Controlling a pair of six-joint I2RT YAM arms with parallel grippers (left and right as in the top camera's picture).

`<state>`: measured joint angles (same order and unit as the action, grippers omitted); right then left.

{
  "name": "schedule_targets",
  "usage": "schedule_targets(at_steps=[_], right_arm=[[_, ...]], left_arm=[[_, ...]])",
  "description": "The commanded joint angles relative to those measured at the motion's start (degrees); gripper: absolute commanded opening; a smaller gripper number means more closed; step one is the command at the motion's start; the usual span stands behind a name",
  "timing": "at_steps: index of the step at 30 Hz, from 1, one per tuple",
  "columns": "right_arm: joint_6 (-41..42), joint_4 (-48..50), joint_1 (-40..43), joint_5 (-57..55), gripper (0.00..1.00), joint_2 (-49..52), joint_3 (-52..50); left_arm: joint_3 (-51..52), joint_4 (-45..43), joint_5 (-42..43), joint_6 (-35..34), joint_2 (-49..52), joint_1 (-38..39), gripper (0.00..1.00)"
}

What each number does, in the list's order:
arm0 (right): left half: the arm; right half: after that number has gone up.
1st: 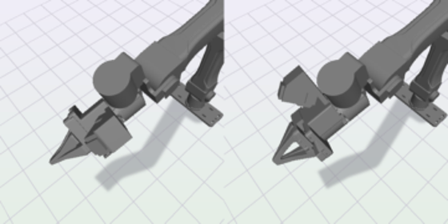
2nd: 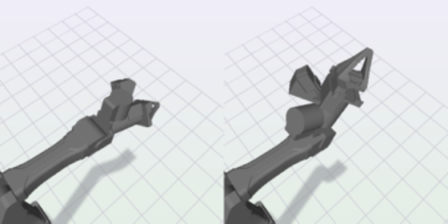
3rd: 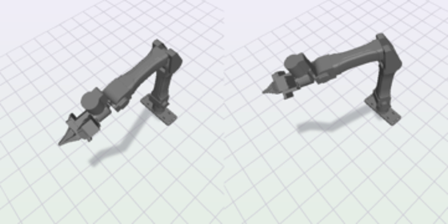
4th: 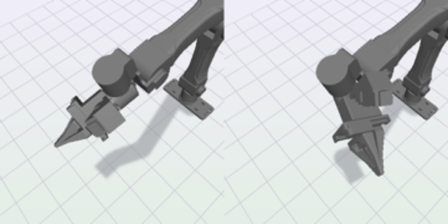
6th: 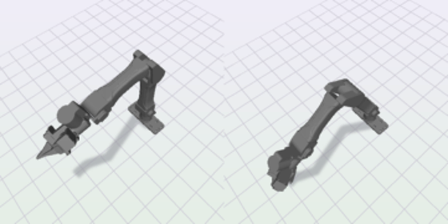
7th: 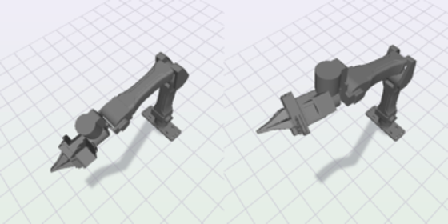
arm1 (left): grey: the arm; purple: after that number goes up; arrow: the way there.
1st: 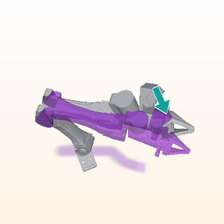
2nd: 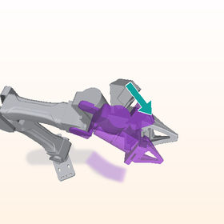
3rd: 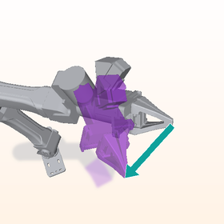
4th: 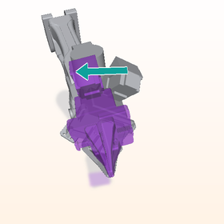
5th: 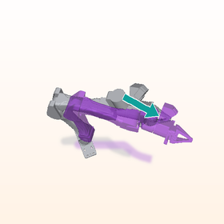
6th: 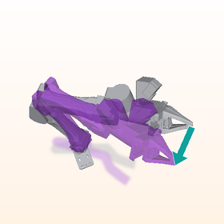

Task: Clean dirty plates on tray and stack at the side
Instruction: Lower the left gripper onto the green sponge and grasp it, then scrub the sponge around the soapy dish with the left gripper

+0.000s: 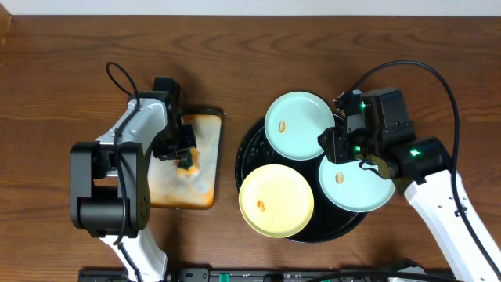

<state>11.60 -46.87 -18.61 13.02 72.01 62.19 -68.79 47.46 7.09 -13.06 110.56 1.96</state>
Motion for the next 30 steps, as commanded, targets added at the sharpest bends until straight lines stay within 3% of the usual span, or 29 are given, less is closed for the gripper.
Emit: schedule_targets(at_steps=[1, 8, 13, 15, 24, 30], right_arm=[[0.83, 0.11, -0.55, -0.33, 0.46, 0.44, 0.96], [0.81, 0.17, -0.55, -0.35, 0.47, 0.44, 0.96], [0.81, -0.11, -0.55, -0.37, 0.47, 0.44, 0.96], [0.81, -0.22, -0.55, -0.35, 0.47, 0.44, 0.96], [0.79, -0.17, -0.55, -0.35, 0.47, 0.44, 0.96], [0.81, 0.13, -0.55, -0.35, 0.48, 0.44, 0.96]], left_arm=[[0.46, -0.07, -1.77, 0.90, 3.48, 0.15, 0.13], [-9.09, 9.46, -1.42, 0.83, -5.88, 0.20, 0.32], [-9.20, 12.11, 1.42, 0.66, -10.62, 0.63, 0.35], [-7.17, 13.99, 1.25, 0.66, -10.58, 1.70, 0.43], [6.08, 3.98, -3.15, -2.14, -10.58, 4.02, 0.55], [11.61, -5.14, -3.08, -2.10, -10.45, 4.02, 0.51]])
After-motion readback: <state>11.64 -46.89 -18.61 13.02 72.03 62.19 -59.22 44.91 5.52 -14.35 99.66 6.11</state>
